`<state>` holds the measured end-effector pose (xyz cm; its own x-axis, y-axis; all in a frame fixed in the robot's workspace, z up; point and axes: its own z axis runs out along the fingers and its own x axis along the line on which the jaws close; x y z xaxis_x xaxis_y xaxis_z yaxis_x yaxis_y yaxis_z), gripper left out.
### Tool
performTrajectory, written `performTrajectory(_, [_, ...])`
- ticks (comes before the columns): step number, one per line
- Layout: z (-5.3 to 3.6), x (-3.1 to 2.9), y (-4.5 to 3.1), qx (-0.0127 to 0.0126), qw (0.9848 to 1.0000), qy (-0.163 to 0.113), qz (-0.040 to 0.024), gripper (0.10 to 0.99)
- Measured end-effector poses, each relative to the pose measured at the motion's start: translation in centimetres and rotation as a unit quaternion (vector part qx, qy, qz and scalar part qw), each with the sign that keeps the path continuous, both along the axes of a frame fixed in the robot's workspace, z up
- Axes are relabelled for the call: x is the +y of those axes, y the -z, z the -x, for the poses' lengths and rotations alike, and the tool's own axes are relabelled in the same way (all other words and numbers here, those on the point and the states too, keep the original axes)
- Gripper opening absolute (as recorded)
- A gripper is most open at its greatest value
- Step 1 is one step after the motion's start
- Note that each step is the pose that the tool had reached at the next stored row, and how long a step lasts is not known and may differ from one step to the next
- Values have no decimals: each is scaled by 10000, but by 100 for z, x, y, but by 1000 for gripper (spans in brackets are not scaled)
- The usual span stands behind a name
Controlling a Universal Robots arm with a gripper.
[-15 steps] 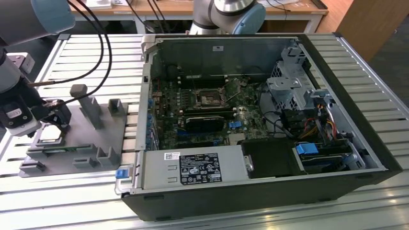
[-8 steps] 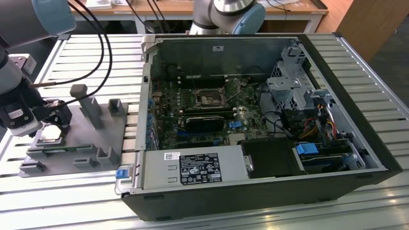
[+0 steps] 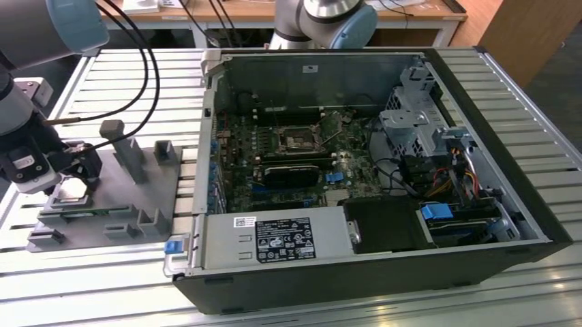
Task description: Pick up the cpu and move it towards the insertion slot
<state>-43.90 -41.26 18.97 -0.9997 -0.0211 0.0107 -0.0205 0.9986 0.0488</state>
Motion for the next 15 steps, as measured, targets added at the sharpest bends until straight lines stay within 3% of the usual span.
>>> performTrajectory(2, [2, 7, 4, 0, 10000, 0, 0, 765])
performTrajectory(3, [4, 9, 6, 0, 10000, 0, 0, 694])
performTrajectory(15, [39, 21, 41, -1, 10000, 0, -2, 694])
